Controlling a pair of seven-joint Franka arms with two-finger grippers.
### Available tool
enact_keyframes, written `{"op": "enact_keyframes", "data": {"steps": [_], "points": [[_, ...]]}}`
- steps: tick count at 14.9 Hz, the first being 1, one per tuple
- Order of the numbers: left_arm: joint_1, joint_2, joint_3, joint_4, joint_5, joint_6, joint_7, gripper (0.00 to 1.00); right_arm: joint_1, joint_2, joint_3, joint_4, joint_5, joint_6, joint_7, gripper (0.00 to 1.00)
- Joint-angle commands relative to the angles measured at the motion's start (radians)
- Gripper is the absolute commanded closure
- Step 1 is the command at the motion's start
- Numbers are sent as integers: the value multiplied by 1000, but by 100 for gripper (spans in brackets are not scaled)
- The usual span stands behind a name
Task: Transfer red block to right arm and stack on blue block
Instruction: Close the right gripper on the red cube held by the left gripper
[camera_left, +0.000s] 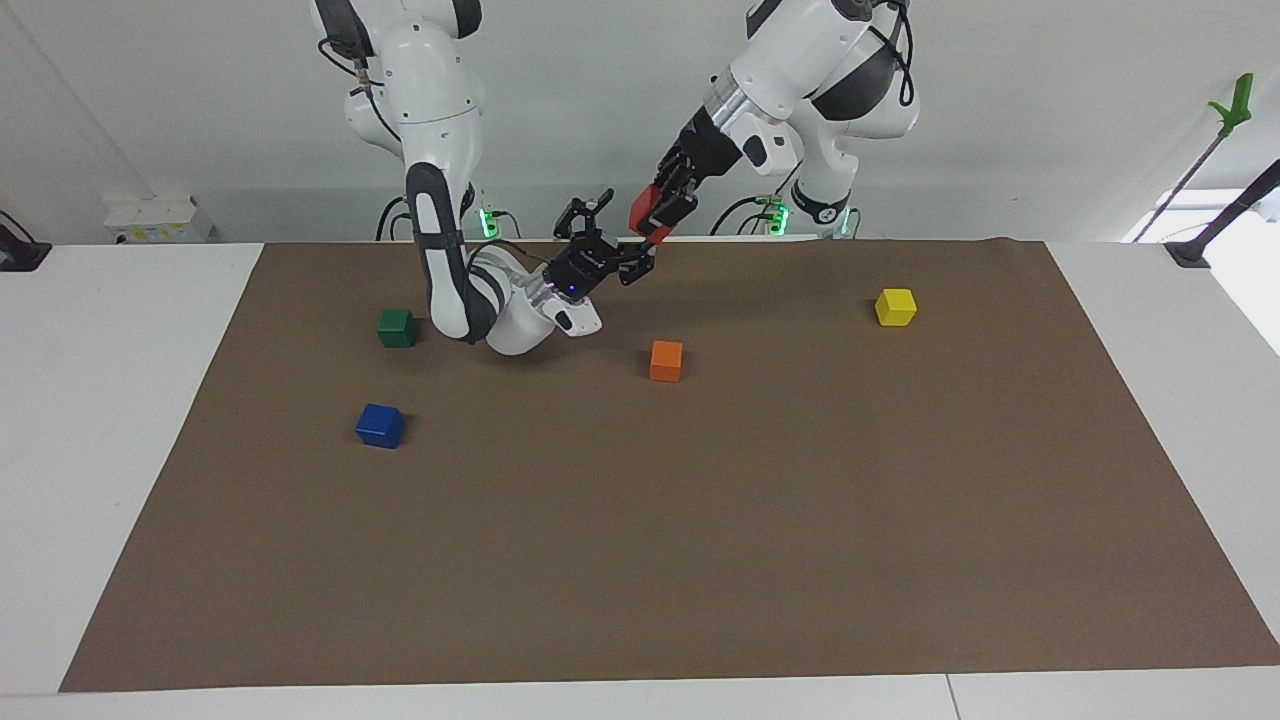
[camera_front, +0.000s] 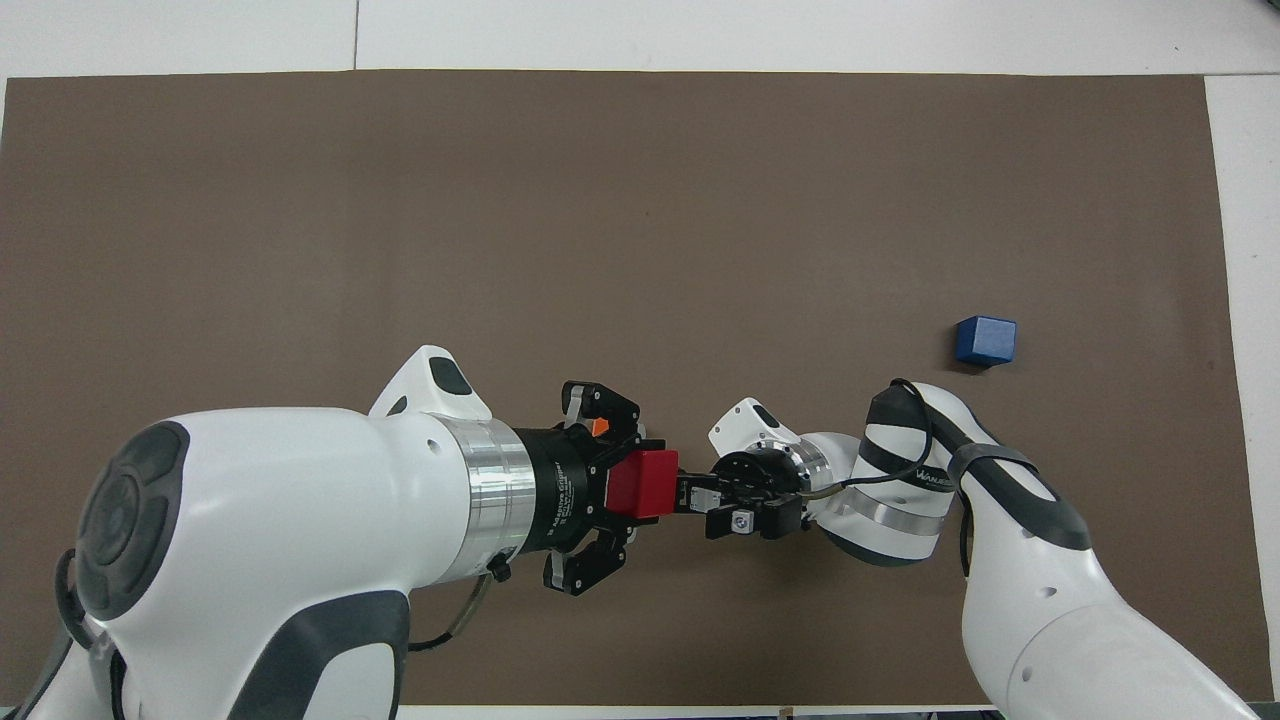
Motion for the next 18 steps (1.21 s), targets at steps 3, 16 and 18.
{"op": "enact_keyframes", "data": {"steps": [3,16,18], "points": [[-13,-52,12,-62,-25,23,-7,100,4,3,36,10,68,-11,-21,0],[-15,-64,12,-77,-25,15,0,100,35,3,36,1,69,14,-63,100],[-15,-64,12,-80,-25,15,2,100,32,2,36,1,69,14,-61,100]]}}
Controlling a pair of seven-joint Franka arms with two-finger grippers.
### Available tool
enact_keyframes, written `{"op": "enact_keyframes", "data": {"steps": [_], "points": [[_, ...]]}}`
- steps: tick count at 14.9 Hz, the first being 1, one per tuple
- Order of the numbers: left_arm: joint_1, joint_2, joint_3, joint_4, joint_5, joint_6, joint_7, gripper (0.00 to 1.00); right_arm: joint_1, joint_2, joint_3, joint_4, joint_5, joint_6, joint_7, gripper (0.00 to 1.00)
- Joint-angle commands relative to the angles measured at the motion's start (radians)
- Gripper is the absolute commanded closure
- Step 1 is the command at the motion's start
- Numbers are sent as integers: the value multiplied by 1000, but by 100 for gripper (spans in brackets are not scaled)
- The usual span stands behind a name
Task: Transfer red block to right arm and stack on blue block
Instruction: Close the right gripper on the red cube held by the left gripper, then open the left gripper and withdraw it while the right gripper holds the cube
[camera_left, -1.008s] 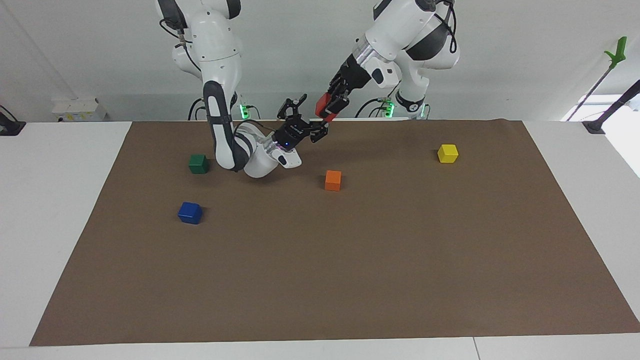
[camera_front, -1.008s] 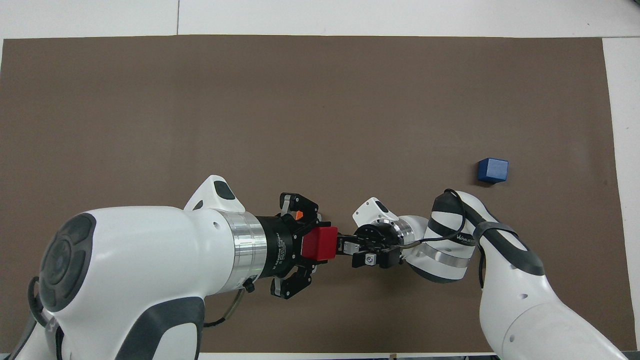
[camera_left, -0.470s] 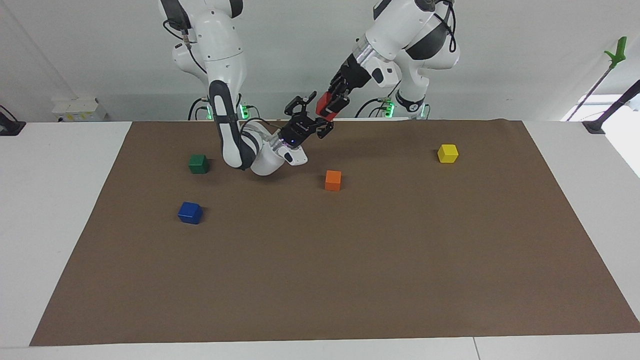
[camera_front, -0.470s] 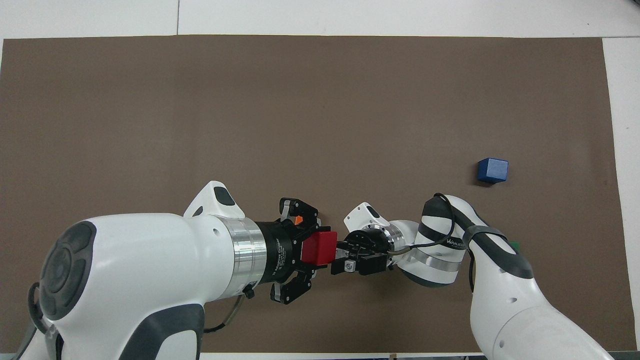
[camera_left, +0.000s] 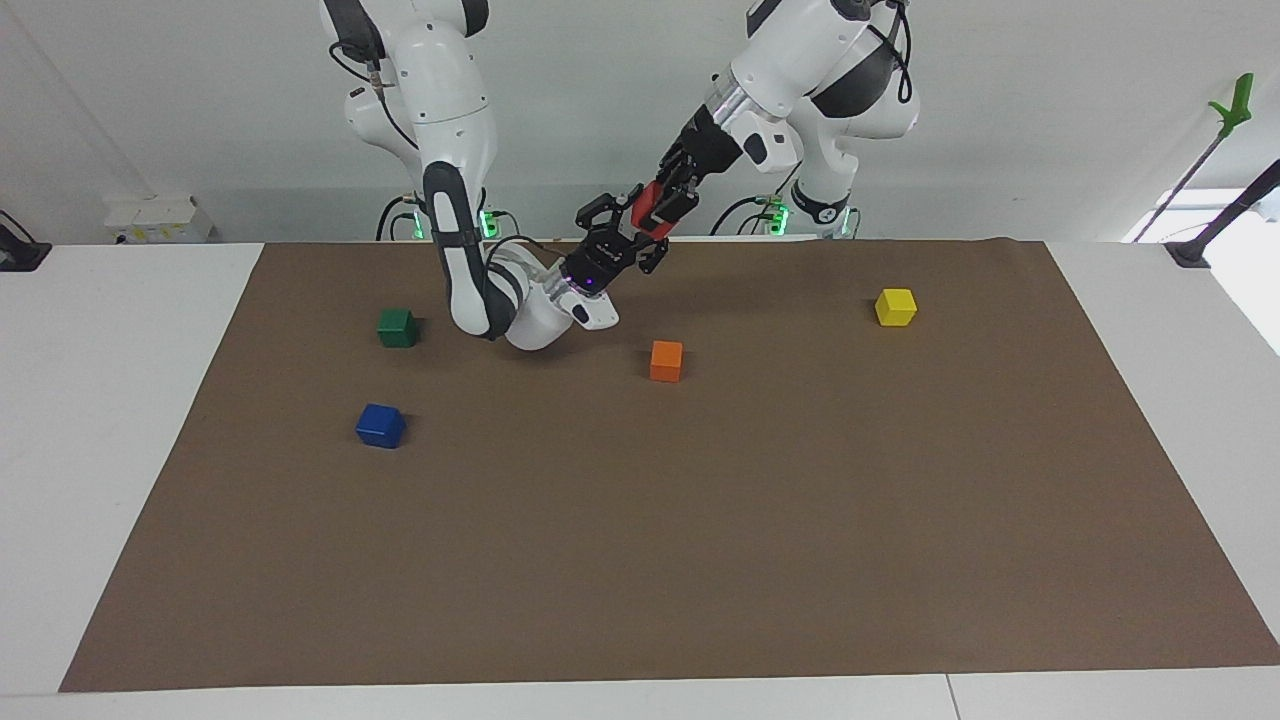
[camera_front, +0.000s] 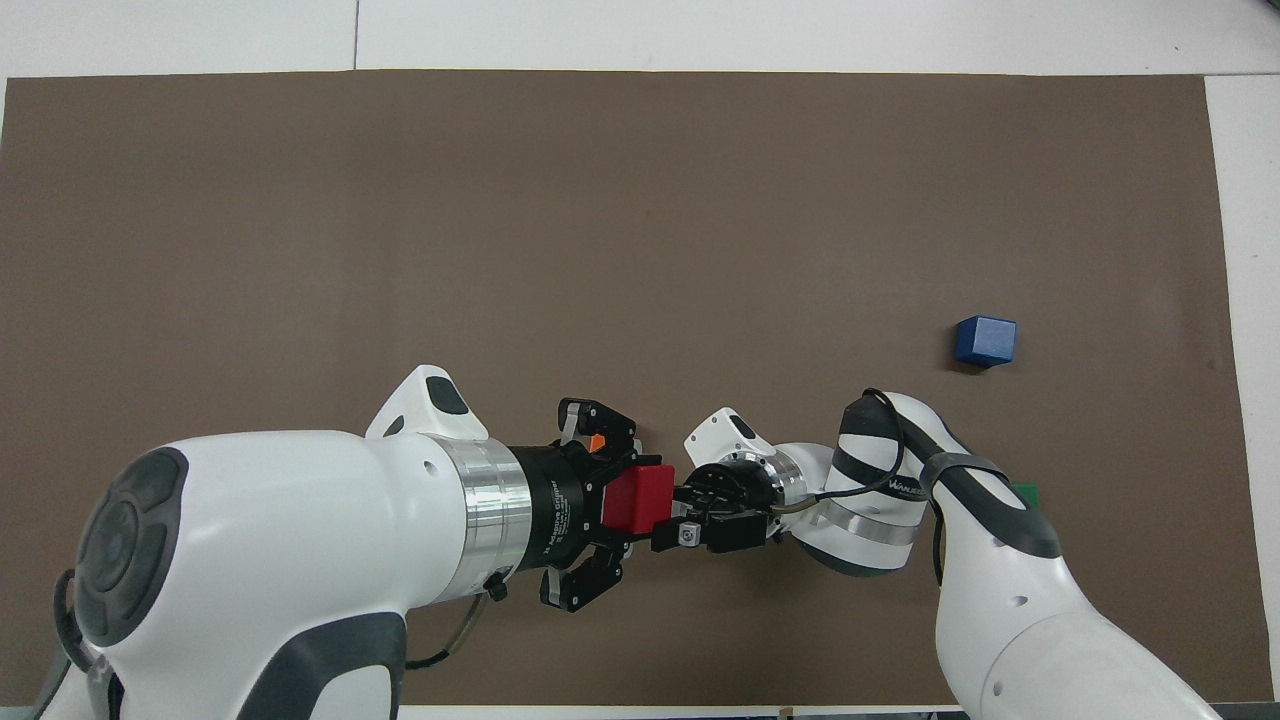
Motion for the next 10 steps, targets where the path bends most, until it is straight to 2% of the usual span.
{"op": "enact_keyframes", "data": {"steps": [1,2,3,4,10], "points": [[-11,-34,11,-46,-11,17,5,100,-1,-8,2,-3,17,12,-11,100],[-14,-36,11,-46,-10,19,7,76,-1,-8,2,-3,17,12,-10,100],[-17,-36,10,-46,-10,23,-1,24,-3,-8,2,-1,17,13,-7,100],[-19,-36,6,-46,-10,23,-8,0,-4,-8,2,0,17,13,-7,100],[-20,-40,3,-46,-10,11,-5,0,-10,-11,0,4,17,36,6,100]]}}
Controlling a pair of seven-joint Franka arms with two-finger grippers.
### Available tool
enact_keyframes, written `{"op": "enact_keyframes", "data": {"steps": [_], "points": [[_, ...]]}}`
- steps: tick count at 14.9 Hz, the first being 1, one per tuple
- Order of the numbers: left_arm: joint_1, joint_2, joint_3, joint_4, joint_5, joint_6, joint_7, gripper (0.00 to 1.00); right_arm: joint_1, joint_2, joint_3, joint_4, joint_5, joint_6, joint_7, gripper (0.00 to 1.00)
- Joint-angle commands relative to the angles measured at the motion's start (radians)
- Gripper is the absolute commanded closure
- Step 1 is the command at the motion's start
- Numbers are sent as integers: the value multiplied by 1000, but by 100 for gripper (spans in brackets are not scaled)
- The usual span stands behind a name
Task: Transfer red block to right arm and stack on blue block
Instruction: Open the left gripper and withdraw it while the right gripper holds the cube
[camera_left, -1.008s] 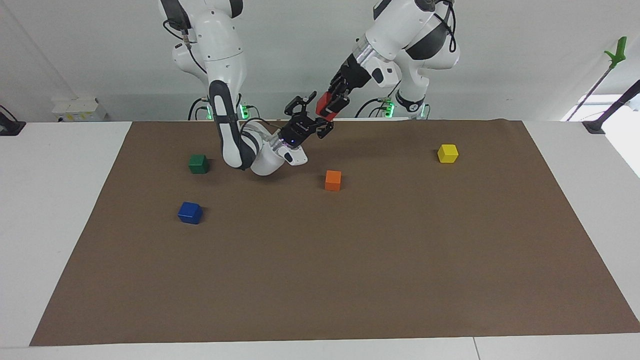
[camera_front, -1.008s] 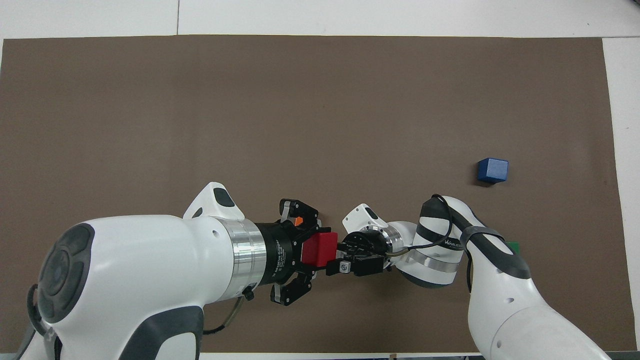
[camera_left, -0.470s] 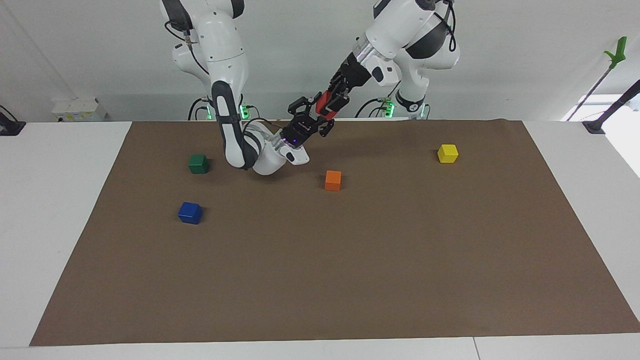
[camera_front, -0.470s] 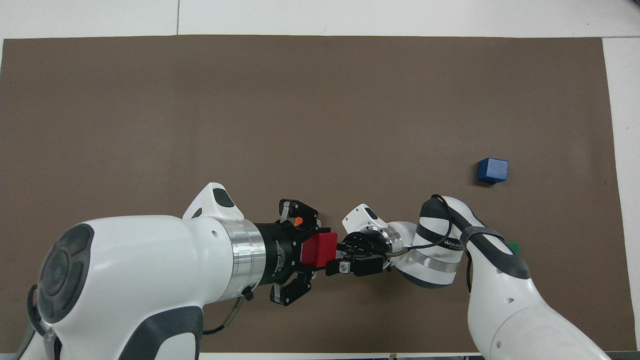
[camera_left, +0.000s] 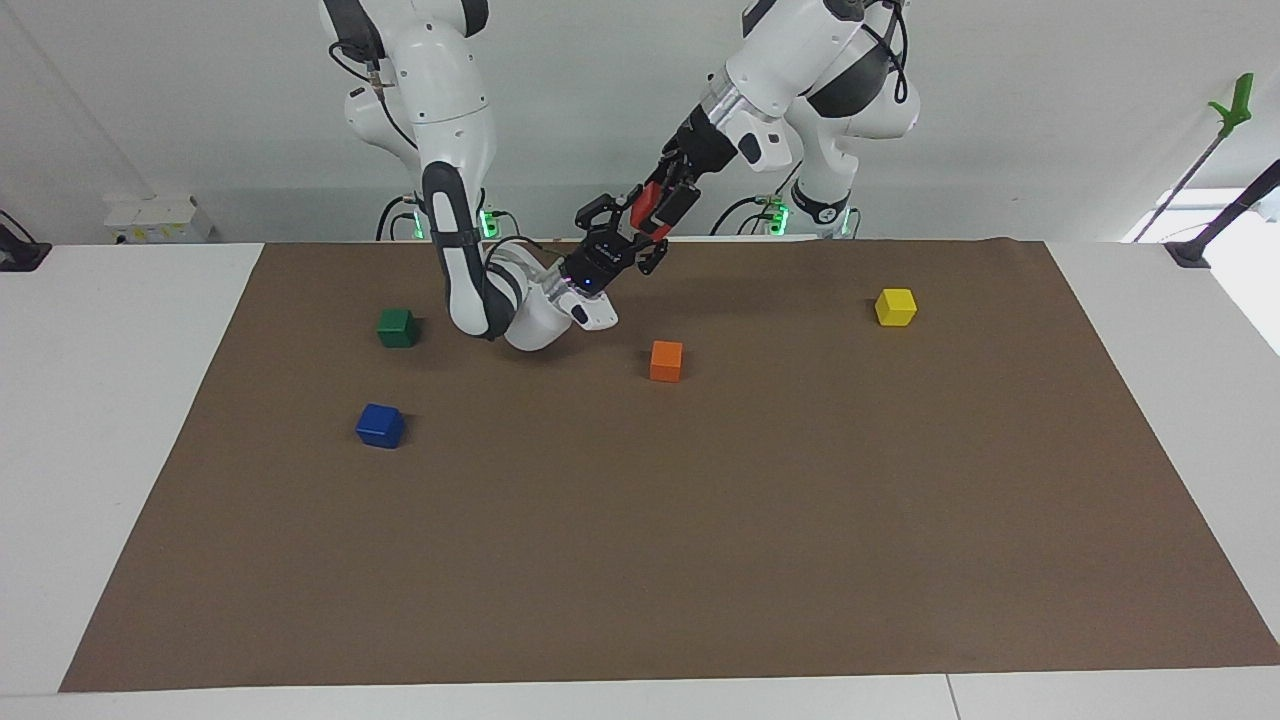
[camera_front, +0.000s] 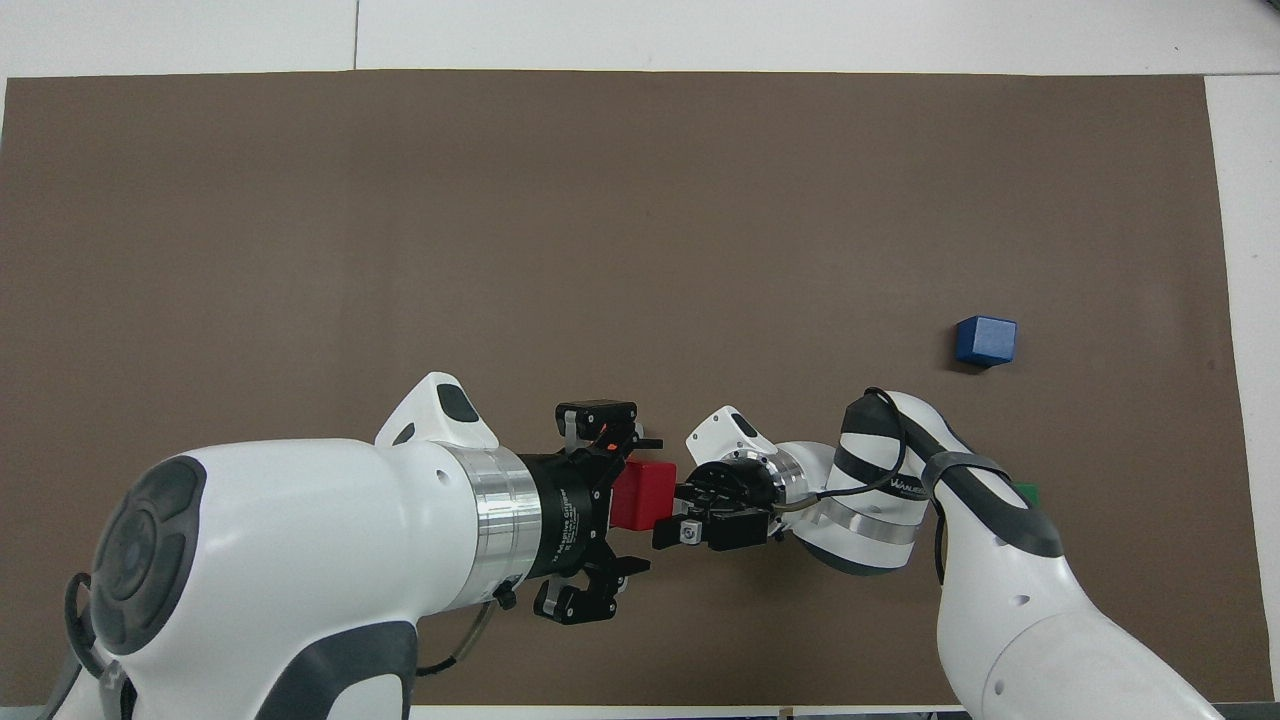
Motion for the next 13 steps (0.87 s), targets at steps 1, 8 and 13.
{"op": "enact_keyframes", "data": {"steps": [1,8,13], "points": [[-9,-39,14,-39,-10,8,1,0,-11,-18,2,4,15,47,15,100],[202,-45,23,-36,-4,-141,233,0,-50,-87,-2,8,-5,193,92,100],[392,-45,25,-36,-2,-190,494,0,-108,-176,-2,7,-120,383,147,100]]}}
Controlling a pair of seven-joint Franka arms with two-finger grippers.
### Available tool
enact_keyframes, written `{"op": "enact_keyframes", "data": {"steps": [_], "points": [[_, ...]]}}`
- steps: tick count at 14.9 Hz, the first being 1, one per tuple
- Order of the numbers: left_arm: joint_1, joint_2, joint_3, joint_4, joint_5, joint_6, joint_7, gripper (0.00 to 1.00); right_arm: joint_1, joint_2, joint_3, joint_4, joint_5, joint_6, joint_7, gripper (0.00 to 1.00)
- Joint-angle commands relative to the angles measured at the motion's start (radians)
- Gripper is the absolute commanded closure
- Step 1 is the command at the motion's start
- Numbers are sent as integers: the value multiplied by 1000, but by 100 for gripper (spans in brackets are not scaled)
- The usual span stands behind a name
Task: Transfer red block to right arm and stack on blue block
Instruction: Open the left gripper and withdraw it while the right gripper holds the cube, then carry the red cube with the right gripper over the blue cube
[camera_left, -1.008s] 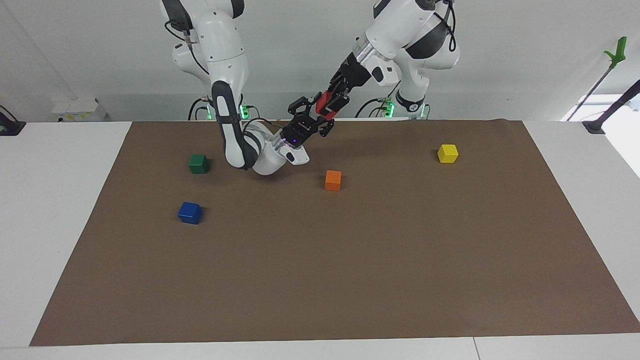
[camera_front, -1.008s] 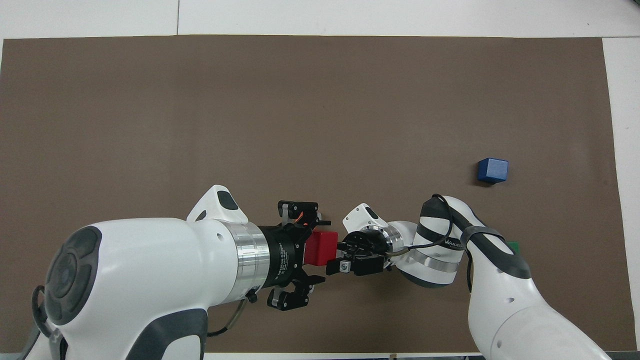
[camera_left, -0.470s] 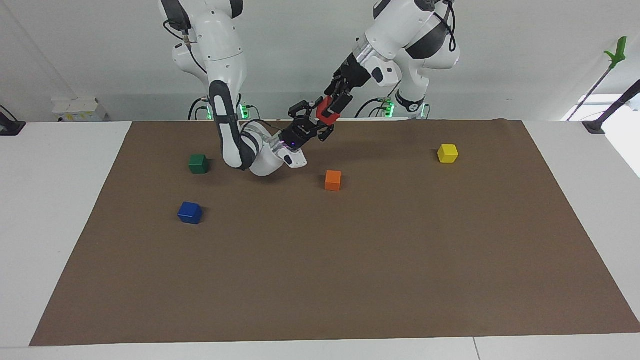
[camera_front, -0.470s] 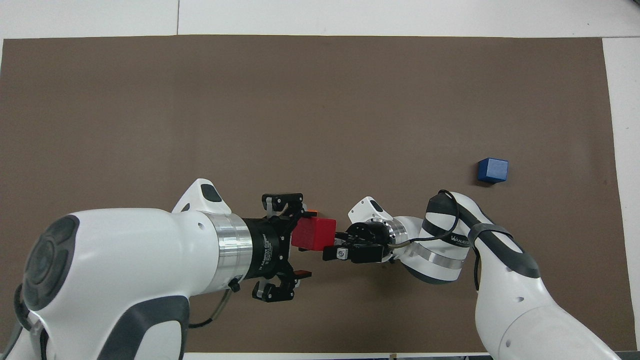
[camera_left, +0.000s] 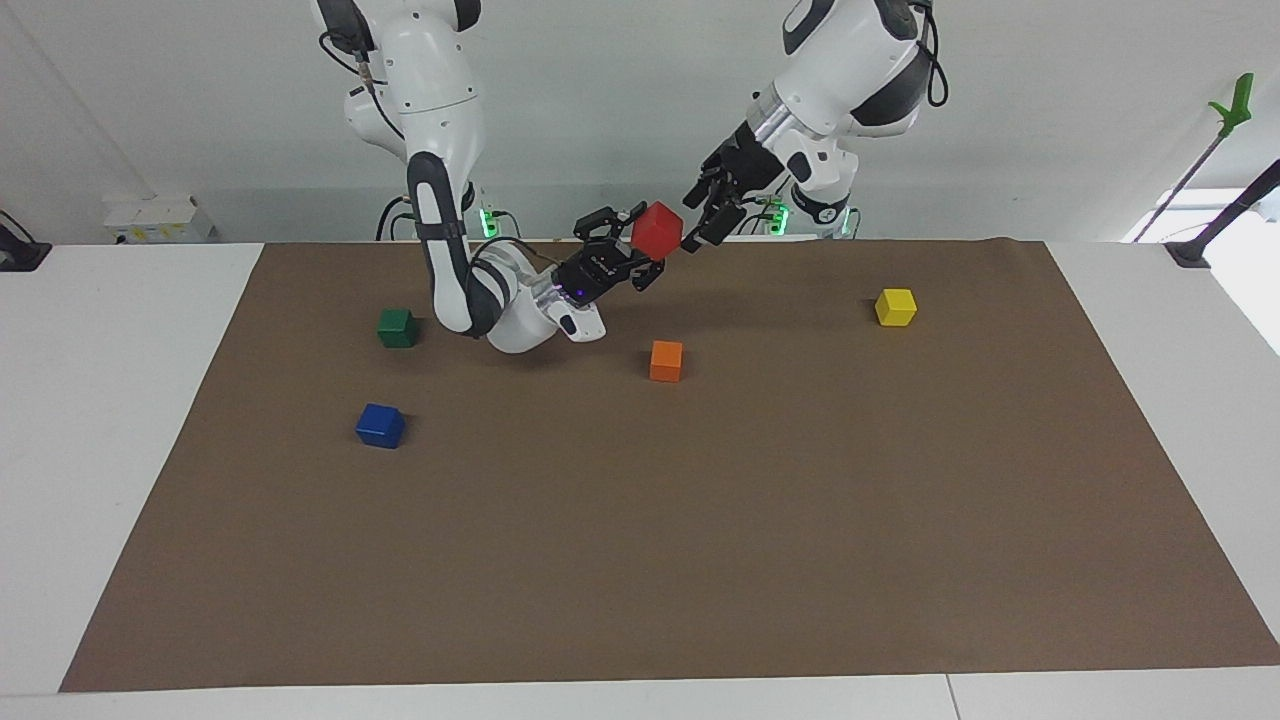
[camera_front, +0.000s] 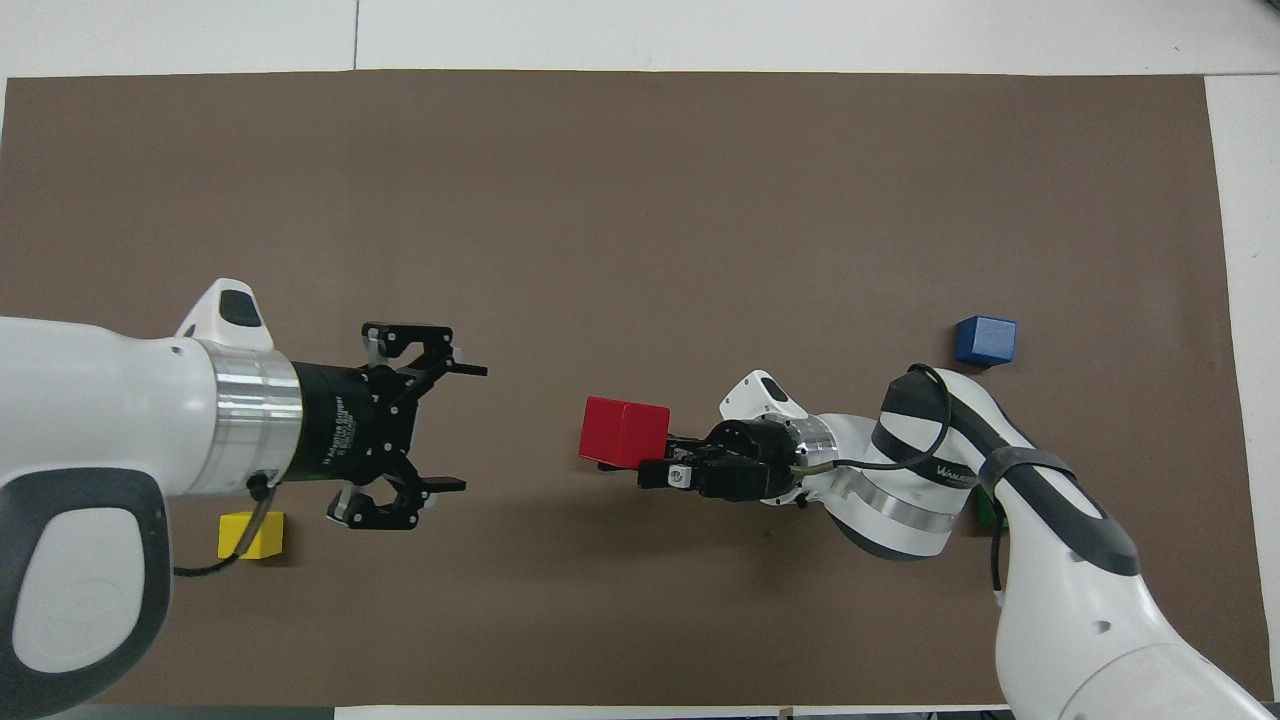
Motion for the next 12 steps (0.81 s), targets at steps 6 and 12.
{"op": "enact_keyframes", "data": {"steps": [6,12], "points": [[193,7,-12,-16,254,-6,499,0,-153,-271,2,-10,-319,345,246,100],[185,123,-13,204,598,-133,932,0,-302,-450,-4,73,-731,419,552,100]]}}
